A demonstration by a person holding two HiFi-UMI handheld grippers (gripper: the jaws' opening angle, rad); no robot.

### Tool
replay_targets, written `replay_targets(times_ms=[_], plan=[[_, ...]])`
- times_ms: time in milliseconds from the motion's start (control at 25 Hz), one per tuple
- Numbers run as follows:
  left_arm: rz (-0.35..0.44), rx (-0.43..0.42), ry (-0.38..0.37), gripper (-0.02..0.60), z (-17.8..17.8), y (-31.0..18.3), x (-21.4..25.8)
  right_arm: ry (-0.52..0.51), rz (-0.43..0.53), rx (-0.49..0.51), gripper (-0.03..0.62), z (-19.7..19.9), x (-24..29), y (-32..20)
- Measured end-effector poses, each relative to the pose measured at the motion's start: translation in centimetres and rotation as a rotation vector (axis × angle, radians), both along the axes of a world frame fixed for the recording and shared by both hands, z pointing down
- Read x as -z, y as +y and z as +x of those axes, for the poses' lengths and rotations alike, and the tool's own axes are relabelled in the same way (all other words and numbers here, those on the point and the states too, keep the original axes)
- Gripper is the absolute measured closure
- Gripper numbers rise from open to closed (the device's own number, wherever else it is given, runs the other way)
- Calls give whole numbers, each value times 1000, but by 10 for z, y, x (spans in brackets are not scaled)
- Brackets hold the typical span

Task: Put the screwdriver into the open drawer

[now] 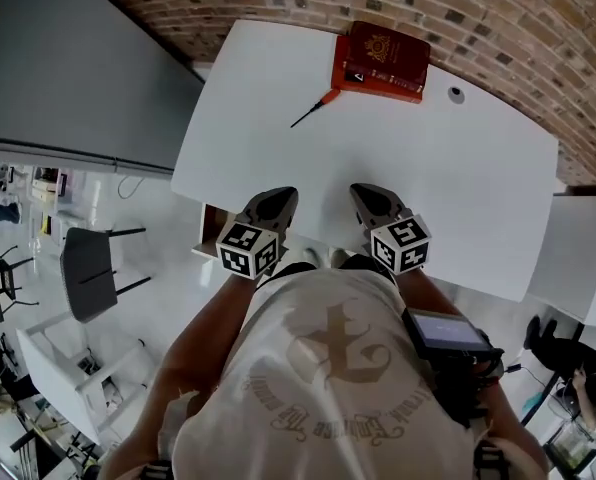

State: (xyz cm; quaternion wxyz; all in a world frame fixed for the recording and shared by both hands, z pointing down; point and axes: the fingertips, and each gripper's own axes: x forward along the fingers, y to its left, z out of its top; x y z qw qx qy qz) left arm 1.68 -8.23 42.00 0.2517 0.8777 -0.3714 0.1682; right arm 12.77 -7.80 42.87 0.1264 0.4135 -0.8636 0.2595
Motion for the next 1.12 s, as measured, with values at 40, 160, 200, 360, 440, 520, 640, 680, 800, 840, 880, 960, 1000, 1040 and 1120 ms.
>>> replay_targets(times_ms=[40, 160, 200, 360, 440, 520, 640, 680, 800, 840, 880, 960, 1000, 1040, 1120], plan=[[-5, 2, -3, 563, 3, -6, -3, -2, -3, -1, 572, 1, -2, -5], [-25, 3, -19, 563, 10, -21, -13, -7, -2, -4, 572, 5, -7, -22], [-32, 4, -27, 563, 12, -25, -17, -10, -2, -7, 572, 7, -8, -28], [-63, 26, -64, 561, 15, -45, -29, -29, -9, -24, 572, 13, -14, -48], [-68, 33, -82, 561, 17, -58, -33, -38, -16, -31, 572, 16, -18, -56], [-68, 31, -101, 561, 20, -70, -35, -47, -27, -40, 572, 19, -22, -61], [-64, 20, -127, 561, 27, -90, -39, -56, -45, -50, 572, 22, -29, -67], [-63, 16, -135, 561, 30, -97, -41, -58, -50, -52, 572, 23, -32, -69], [-67, 3, -156, 561, 38, -114, -49, -64, -60, -61, 572, 27, -37, -76], [-71, -1, -163, 559, 41, -119, -52, -65, -62, -63, 572, 28, -39, -79], [-76, -5, -169, 546, 43, -124, -55, -66, -64, -64, 572, 28, -40, -81], [-88, -16, -177, 509, 48, -134, -60, -67, -65, -65, 572, 31, -41, -85], [-93, -22, -181, 502, 51, -139, -62, -67, -65, -67, 572, 32, -42, -88], [-97, -28, -187, 498, 54, -144, -65, -66, -64, -70, 572, 34, -42, -90], [-101, -39, -204, 485, 58, -154, -70, -64, -63, -78, 572, 38, -44, -96]])
